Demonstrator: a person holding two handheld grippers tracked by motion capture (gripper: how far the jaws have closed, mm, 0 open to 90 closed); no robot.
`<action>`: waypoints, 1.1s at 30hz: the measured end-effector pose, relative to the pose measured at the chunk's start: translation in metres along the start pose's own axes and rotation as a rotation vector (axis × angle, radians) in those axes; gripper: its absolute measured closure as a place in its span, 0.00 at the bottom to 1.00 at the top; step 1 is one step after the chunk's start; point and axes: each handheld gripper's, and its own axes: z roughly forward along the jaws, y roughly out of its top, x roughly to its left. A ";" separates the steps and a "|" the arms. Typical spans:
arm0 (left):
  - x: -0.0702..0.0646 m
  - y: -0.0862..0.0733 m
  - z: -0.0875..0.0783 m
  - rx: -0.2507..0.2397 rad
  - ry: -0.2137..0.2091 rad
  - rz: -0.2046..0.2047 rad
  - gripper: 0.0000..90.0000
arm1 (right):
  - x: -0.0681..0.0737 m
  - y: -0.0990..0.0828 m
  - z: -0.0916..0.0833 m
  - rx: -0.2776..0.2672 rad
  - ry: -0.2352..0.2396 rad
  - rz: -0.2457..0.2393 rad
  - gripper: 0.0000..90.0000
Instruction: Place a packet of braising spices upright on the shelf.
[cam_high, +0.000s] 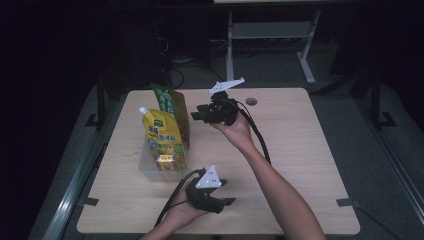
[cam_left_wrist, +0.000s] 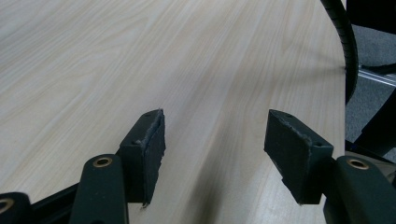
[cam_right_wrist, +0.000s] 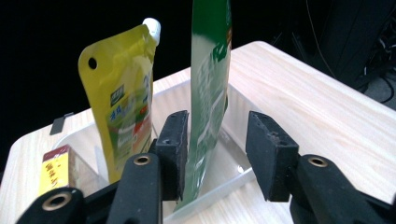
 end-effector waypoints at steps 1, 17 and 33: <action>0.001 0.000 0.000 0.000 0.002 0.001 0.42 | 0.000 -0.001 -0.002 0.002 -0.001 0.002 0.63; 0.003 -0.001 -0.002 0.005 0.010 0.006 0.40 | -0.005 -0.021 -0.040 0.022 -0.037 0.040 0.54; 0.004 -0.001 -0.002 0.007 0.010 0.001 0.39 | -0.012 -0.042 -0.071 0.023 -0.066 0.069 0.51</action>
